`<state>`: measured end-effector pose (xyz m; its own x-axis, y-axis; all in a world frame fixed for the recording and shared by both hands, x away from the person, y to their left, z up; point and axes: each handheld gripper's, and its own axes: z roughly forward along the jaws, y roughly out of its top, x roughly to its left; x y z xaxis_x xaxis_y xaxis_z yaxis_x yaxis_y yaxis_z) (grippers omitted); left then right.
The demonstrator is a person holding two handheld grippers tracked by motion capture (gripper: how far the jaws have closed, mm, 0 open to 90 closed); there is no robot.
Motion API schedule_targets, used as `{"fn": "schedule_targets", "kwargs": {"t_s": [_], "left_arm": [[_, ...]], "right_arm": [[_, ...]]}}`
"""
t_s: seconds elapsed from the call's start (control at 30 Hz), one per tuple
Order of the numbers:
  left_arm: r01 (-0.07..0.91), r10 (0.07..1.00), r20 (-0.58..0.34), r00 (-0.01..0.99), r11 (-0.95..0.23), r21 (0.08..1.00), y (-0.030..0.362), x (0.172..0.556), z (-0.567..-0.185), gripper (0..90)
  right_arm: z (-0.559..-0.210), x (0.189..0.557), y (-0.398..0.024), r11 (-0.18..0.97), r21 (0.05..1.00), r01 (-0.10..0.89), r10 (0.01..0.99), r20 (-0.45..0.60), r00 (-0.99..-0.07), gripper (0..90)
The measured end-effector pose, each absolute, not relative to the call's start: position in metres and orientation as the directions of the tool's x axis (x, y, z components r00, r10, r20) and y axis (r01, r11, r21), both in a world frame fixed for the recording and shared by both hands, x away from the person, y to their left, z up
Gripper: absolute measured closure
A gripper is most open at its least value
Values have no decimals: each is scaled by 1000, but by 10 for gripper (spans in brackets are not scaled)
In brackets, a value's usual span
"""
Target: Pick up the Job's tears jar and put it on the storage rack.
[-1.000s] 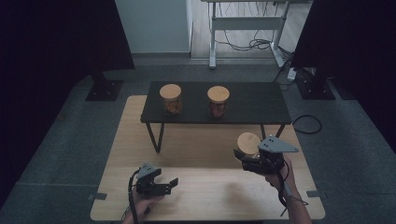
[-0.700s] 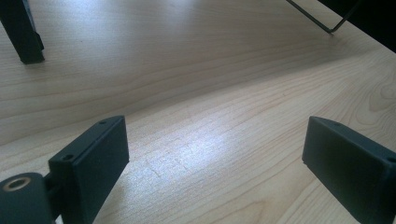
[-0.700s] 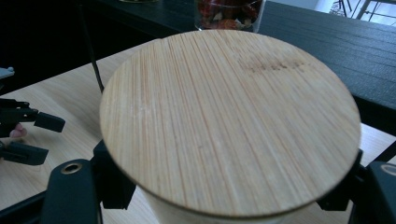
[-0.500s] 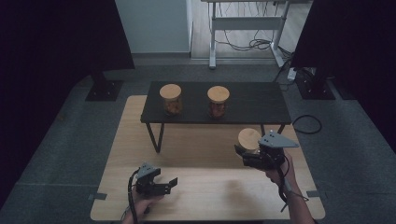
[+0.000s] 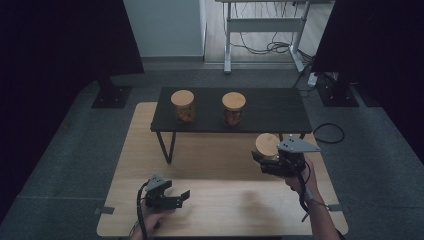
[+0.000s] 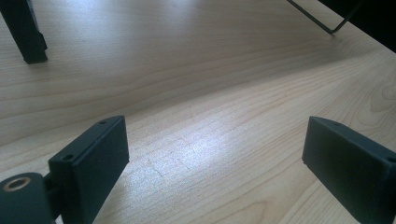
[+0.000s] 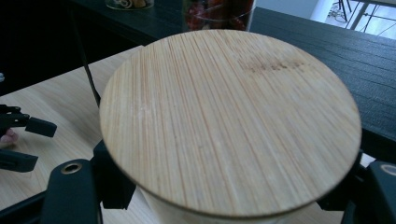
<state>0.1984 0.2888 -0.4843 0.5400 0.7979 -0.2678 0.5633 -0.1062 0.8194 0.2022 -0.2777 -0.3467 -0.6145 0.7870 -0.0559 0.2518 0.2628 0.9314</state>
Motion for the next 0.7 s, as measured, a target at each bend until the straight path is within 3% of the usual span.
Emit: {"fn": "schedule_targets", "kwargs": {"t_s": [0.7], "left_arm": [[566, 799, -269, 538, -106, 818, 289, 199, -485, 67]], "right_arm": [[-325, 214, -280, 279, 928, 248, 795, -79, -602, 249]]}}
